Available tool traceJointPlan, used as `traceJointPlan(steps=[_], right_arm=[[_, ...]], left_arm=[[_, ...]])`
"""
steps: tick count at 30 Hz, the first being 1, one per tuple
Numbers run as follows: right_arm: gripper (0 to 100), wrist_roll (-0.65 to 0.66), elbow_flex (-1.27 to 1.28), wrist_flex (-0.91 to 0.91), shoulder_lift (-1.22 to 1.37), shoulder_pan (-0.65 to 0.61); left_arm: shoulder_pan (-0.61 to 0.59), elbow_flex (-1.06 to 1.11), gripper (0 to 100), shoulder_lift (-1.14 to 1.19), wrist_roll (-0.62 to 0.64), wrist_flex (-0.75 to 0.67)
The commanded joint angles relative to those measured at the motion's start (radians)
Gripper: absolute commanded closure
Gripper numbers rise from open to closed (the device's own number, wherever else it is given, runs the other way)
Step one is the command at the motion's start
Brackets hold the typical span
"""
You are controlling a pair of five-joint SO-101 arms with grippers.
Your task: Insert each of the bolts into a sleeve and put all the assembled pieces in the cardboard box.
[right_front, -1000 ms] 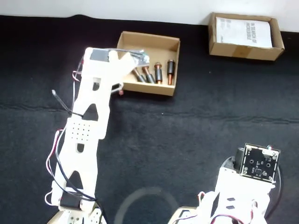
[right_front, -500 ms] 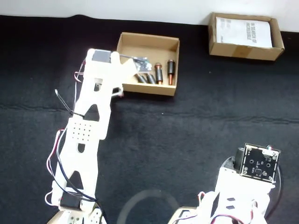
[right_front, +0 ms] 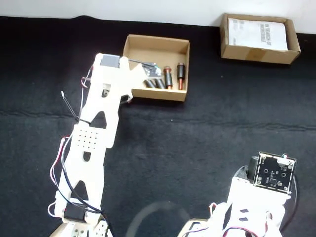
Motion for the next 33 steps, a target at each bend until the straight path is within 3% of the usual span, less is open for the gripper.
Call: traceJointPlan(steps=[1,6,14,23,33], right_arm=[[99.1,0.009,-0.001,-0.018,0.007,0.012],[99.1,0.009,0.001,-0.031,0.007,0.007],[99.1,0.009,0.041,-0.062,-0.002,0.007],[99.1,0.011,0.166,-0.223,-0.002,-0.001],[99.1,0.037,0.384,-0.499,0.001,-0.318]], left_arm=[[-0.012,0.022,99,-0.111,0.12,0.011],[0.012,0.159,99,-0.286,0.245,0.011],[0.062,0.42,99,-0.51,0.279,0.009],[0.139,0.443,99,-0.717,0.5,0.006],[0.17,0.446,99,-0.937,0.562,0.006]])
